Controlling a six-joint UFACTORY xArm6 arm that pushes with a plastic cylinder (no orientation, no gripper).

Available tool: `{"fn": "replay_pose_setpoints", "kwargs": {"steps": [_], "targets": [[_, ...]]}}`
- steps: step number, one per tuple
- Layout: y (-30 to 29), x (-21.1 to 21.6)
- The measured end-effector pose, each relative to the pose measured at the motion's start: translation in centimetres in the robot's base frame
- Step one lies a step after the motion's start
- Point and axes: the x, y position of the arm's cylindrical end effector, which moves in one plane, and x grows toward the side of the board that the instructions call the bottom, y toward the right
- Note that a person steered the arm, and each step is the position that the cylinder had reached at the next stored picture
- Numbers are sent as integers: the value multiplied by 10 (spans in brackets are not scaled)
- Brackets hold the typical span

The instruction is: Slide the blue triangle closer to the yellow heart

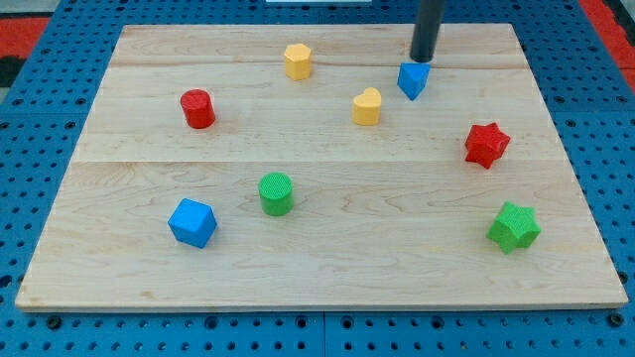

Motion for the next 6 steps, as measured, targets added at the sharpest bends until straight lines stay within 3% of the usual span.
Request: {"fn": "replay_pose_setpoints", "kwargs": {"steps": [1,5,6], "targets": [[37,12],[-97,41],[-68,21]]}}
